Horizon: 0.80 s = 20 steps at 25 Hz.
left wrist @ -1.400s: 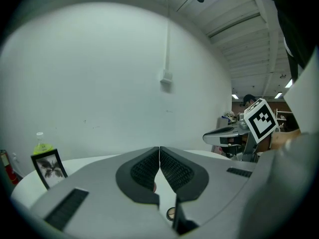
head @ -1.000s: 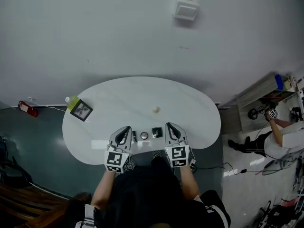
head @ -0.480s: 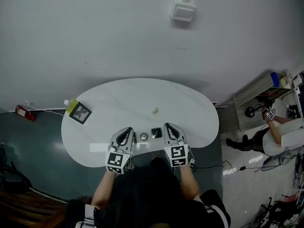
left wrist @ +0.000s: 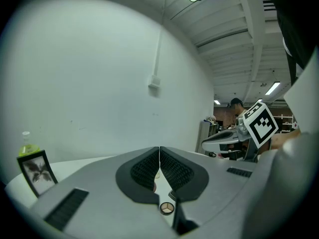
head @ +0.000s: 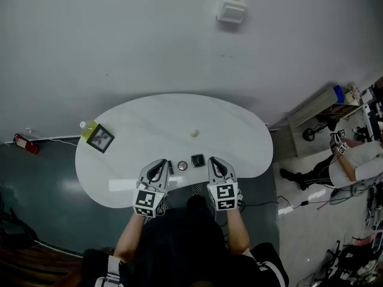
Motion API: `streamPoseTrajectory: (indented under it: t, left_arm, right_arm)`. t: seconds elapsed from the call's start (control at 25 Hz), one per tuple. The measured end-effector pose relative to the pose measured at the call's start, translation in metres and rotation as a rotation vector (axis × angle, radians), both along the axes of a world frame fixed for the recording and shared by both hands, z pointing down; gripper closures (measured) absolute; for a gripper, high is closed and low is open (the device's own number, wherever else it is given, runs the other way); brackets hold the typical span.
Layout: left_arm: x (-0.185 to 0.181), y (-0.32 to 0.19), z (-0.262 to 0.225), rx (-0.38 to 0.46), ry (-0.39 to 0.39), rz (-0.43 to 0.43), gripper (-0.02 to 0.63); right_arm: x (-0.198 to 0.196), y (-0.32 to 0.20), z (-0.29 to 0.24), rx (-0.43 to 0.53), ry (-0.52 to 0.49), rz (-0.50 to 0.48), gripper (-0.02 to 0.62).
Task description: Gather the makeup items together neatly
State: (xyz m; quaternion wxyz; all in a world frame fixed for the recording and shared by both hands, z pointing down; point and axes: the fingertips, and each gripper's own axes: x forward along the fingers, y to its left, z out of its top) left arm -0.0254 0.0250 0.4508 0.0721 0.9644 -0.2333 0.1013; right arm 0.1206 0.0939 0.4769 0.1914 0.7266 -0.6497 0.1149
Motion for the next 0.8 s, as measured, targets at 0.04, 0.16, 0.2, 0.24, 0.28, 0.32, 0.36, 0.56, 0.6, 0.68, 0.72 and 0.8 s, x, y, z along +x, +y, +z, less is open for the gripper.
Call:
streamPoseTrajectory:
  t: [0.04, 0.16, 0.2, 0.24, 0.28, 0.32, 0.36, 0.56, 0.6, 0.68, 0.72, 0.8]
  left_arm:
    - [-0.002, 0.001, 0.002, -0.003, -0.004, 0.004, 0.586]
    - [-0.004, 0.004, 0.008, -0.01, -0.018, 0.005, 0.586]
    - [-0.003, 0.004, 0.01, -0.013, -0.021, 0.0, 0.586]
    - [-0.002, 0.003, 0.012, -0.016, -0.023, -0.009, 0.586]
    - [-0.001, 0.001, 0.013, -0.018, -0.025, -0.021, 0.586]
    - [0.001, -0.002, 0.014, -0.019, -0.027, -0.037, 0.586]
    - [0.003, -0.005, 0.015, -0.02, -0.03, -0.059, 0.586]
    - [0.014, -0.016, 0.026, -0.05, -0.045, -0.187, 0.586]
    - [0.017, -0.018, 0.029, -0.058, -0.05, -0.211, 0.586]
    - [0.022, -0.022, 0.034, -0.072, -0.063, -0.258, 0.586]
    - [0.025, -0.025, 0.037, -0.079, -0.068, -0.283, 0.586]
    - [0.031, -0.03, 0.042, -0.094, -0.073, -0.333, 0.586]
  right_arm:
    - [-0.001, 0.001, 0.002, -0.002, 0.002, -0.001, 0.56]
    - [0.001, -0.002, 0.007, -0.016, 0.0, -0.008, 0.56]
    - [0.003, -0.004, 0.009, -0.022, -0.004, -0.009, 0.56]
    - [0.007, -0.006, 0.01, -0.025, -0.007, -0.011, 0.56]
    - [0.011, -0.01, 0.011, -0.025, -0.009, -0.019, 0.56]
    - [0.014, -0.015, 0.011, -0.024, -0.01, -0.034, 0.56]
    - [0.017, -0.021, 0.012, -0.027, -0.01, -0.057, 0.56]
    - [0.032, -0.054, 0.028, -0.066, 0.013, -0.206, 0.56]
    - [0.037, -0.061, 0.032, -0.072, 0.009, -0.228, 0.56]
    - [0.045, -0.075, 0.04, -0.084, -0.007, -0.27, 0.56]
    - [0.049, -0.082, 0.045, -0.091, -0.015, -0.293, 0.56]
    - [0.057, -0.095, 0.056, -0.109, -0.029, -0.339, 0.558]
